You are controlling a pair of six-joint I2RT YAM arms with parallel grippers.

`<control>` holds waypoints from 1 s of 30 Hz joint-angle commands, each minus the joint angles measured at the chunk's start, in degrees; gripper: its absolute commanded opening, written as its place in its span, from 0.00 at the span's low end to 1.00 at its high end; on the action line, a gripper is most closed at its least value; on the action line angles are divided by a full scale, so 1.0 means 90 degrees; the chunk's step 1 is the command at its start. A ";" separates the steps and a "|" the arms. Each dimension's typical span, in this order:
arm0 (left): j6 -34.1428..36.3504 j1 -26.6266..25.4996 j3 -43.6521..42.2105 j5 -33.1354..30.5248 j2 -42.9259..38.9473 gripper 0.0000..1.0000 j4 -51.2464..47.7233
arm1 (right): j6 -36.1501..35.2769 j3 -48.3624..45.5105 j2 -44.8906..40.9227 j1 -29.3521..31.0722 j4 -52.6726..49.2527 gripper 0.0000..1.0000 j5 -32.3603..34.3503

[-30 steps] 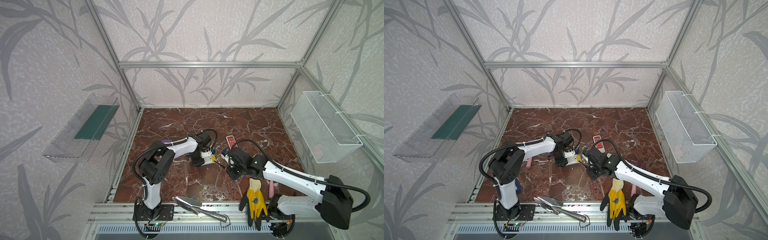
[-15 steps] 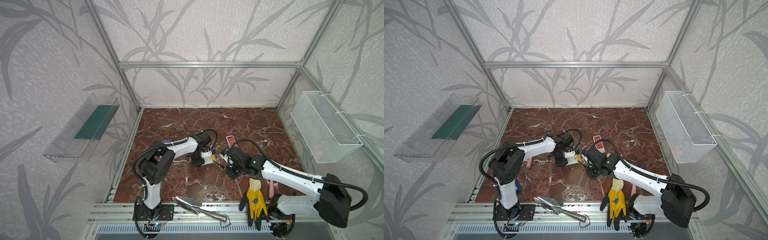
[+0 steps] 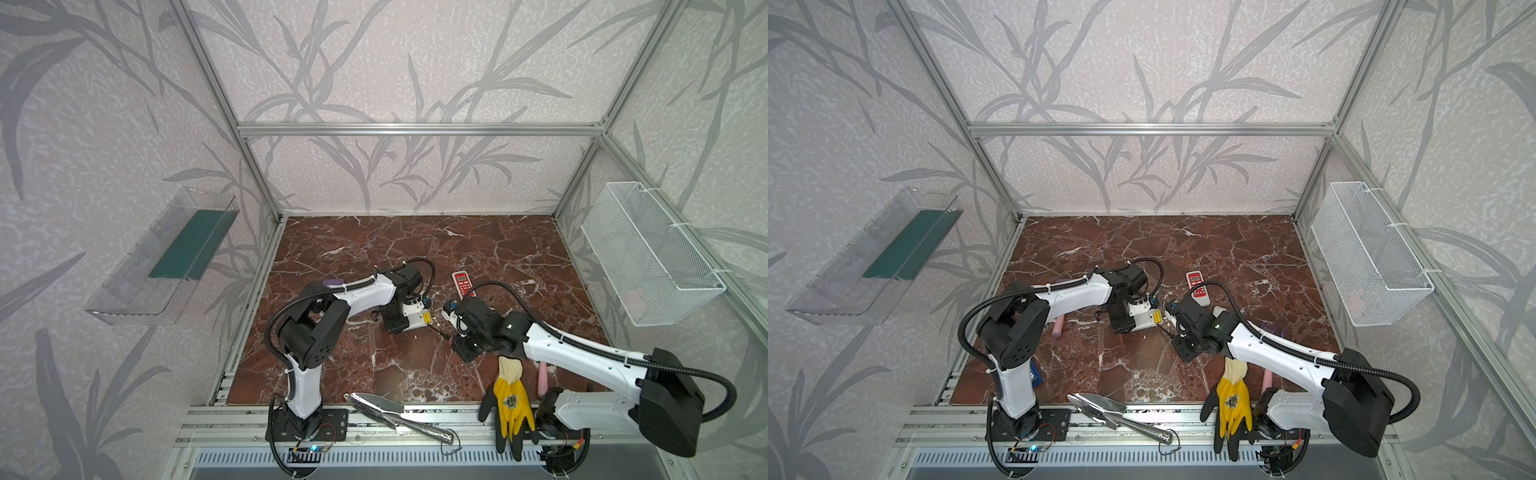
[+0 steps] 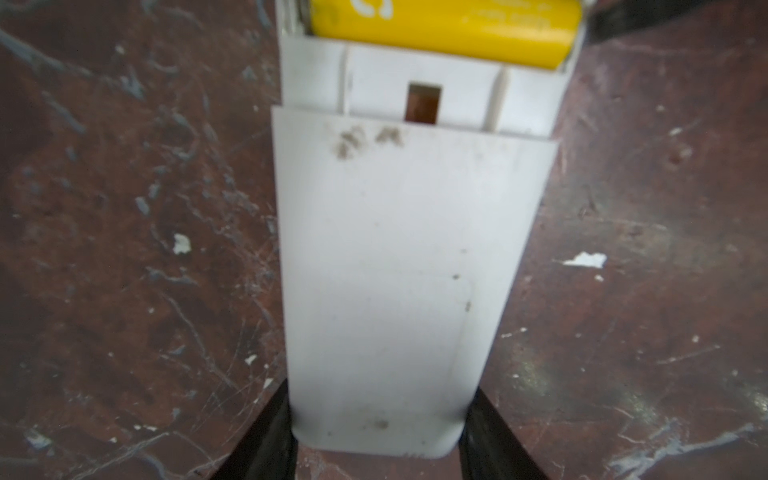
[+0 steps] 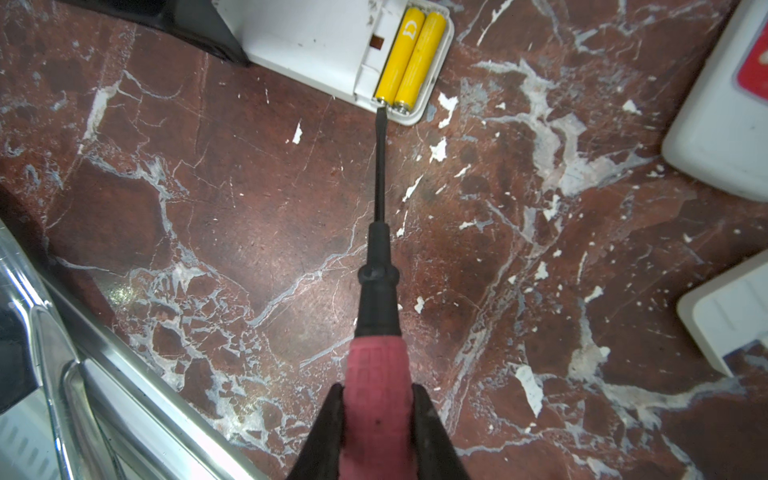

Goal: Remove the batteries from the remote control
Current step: 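Push the screwdriver tip against the yellow batteries with the right gripper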

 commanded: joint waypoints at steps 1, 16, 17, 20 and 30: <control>0.0033 -0.0062 -0.0260 -0.0121 0.0342 0.50 0.0026 | 0.0071 -0.0058 -0.0052 0.0035 0.0098 0.00 0.0053; 0.0094 -0.0118 -0.0212 0.0063 0.0398 0.46 -0.0138 | 0.0698 -0.0800 0.0074 0.0085 0.1104 0.00 0.0378; 0.0096 -0.0119 -0.0211 0.0044 0.0406 0.46 -0.0156 | 0.0774 -0.0895 0.0040 0.0113 0.1207 0.00 0.0452; 0.0078 -0.0126 -0.0219 0.0042 0.0410 0.46 -0.0176 | 0.0959 -0.1136 -0.0051 0.0209 0.1523 0.00 0.0716; 0.0111 -0.0161 -0.0260 0.0172 0.0430 0.45 -0.0189 | 0.1340 -0.1758 -0.0076 0.0457 0.2596 0.00 0.1311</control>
